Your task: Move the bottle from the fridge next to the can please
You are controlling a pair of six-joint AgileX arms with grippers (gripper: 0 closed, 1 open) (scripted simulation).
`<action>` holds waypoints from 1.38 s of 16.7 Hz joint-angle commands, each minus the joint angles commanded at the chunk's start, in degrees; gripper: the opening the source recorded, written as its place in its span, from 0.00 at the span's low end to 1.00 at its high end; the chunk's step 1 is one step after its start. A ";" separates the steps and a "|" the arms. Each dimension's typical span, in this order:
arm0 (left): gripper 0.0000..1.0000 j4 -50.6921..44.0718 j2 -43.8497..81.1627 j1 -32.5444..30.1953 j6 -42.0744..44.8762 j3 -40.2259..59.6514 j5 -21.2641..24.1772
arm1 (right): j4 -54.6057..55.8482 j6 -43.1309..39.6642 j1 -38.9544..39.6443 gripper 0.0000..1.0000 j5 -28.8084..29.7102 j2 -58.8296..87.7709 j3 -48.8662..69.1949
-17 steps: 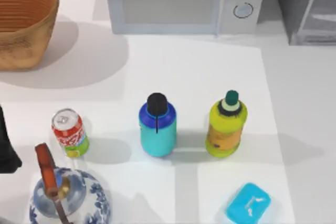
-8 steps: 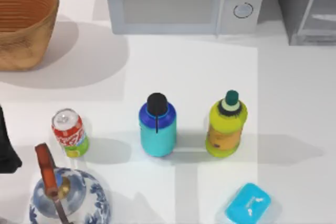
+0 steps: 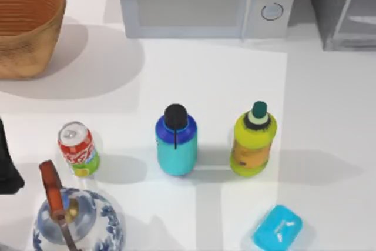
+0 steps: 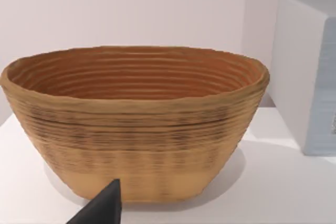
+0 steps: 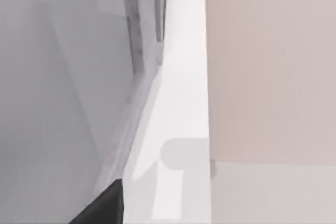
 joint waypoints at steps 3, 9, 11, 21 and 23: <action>1.00 0.00 0.00 0.00 0.00 0.00 0.00 | 1.69 2.88 3.58 1.00 3.18 -0.76 -1.13; 1.00 0.00 0.00 0.00 0.00 0.00 0.00 | 9.45 16.72 24.76 1.00 18.96 -4.71 -7.56; 1.00 0.00 0.00 0.00 0.00 0.00 0.00 | 12.58 22.27 33.45 1.00 25.38 -6.57 -10.28; 1.00 0.00 0.00 0.00 0.00 0.00 0.00 | 20.56 36.21 52.40 1.00 41.37 -11.99 -17.31; 1.00 0.00 0.00 0.00 0.00 0.00 0.00 | 20.37 35.91 51.48 1.00 41.70 -11.71 -17.51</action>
